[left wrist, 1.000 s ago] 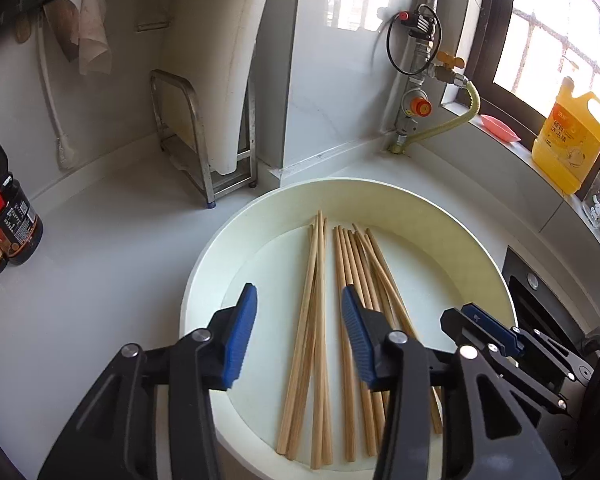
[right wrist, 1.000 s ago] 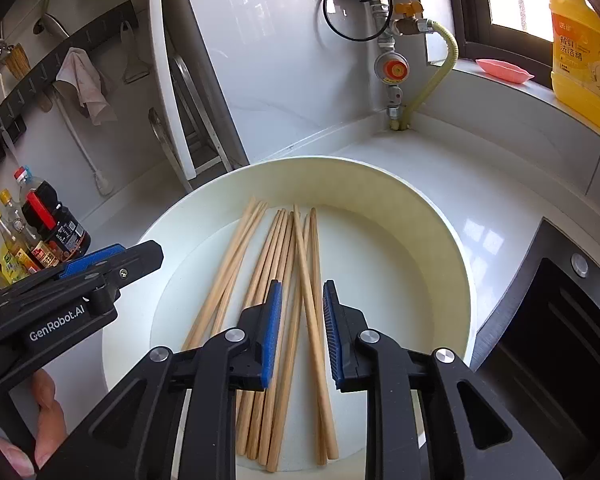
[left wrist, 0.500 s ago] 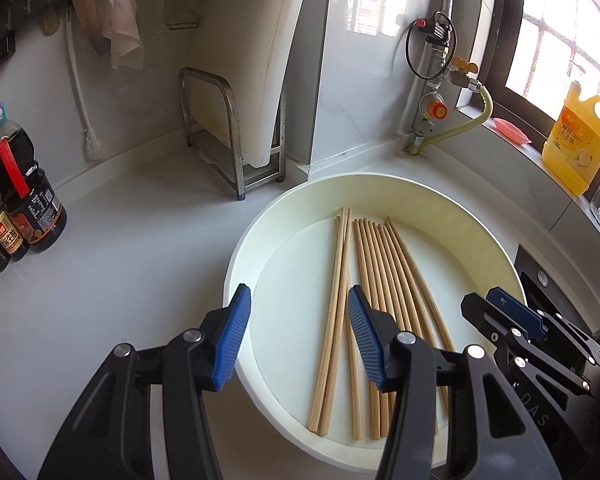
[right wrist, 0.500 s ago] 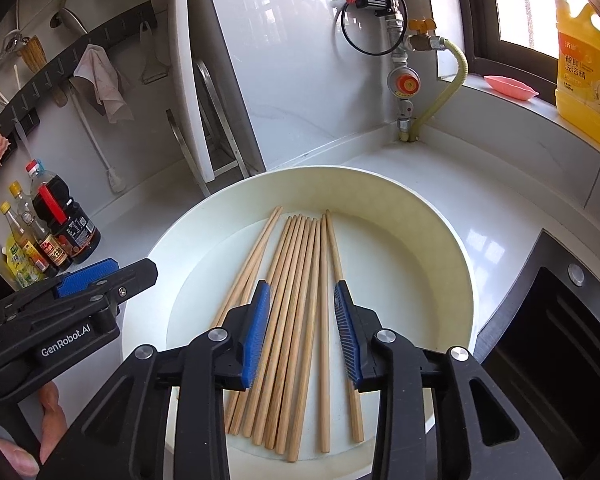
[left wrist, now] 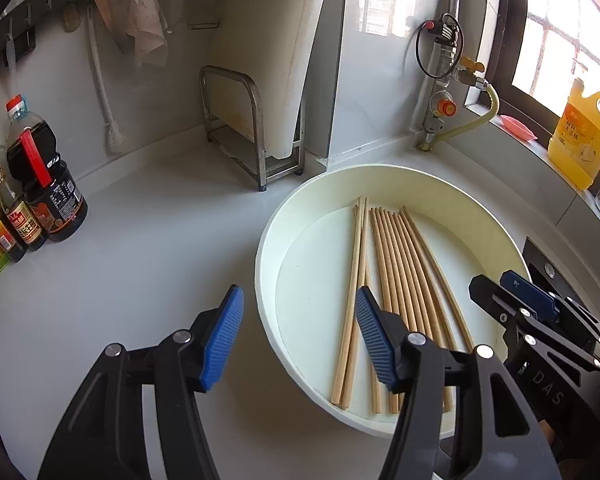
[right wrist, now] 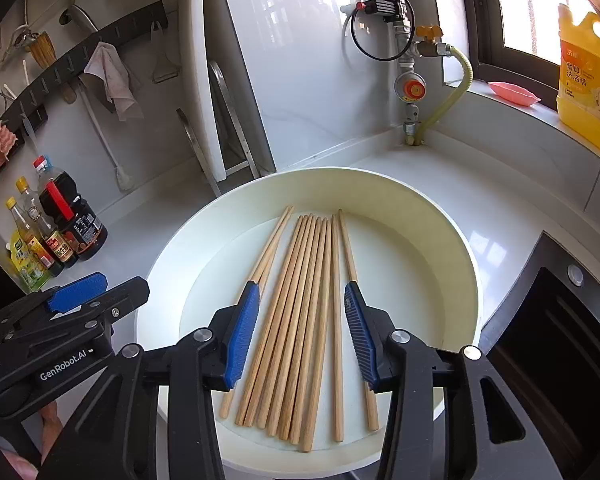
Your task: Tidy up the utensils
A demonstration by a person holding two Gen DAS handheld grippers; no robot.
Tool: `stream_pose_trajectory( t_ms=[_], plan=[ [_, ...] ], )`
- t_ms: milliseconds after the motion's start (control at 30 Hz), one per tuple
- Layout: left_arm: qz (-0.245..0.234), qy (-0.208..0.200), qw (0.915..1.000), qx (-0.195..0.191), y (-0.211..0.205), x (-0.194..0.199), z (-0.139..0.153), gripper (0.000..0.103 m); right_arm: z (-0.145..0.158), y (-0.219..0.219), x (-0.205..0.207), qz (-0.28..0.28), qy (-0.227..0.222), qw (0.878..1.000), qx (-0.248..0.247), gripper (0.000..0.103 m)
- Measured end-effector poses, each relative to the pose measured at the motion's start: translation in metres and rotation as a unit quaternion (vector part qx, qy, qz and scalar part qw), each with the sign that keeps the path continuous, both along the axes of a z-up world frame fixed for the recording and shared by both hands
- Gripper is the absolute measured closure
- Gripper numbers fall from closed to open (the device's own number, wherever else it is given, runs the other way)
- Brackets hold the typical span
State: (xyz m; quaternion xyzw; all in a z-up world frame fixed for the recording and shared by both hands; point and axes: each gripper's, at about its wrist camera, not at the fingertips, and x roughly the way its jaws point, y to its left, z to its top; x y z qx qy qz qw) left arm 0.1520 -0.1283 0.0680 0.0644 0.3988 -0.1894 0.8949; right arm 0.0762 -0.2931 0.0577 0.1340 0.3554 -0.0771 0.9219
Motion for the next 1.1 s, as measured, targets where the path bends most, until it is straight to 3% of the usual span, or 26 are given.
stream_pose_trajectory(
  t_ms=[467,1100],
  plan=[
    [0.010,-0.003,0.9999,0.011,0.018,-0.014,0.000,0.043,0.004,0.009,-0.008,-0.006,-0.003,1.000,-0.008,0.055],
    [0.022,-0.016,0.9995,0.017,0.025,-0.027,0.004,0.024,0.007,0.015,-0.014,-0.013,-0.001,1.000,-0.022,0.050]
  ],
)
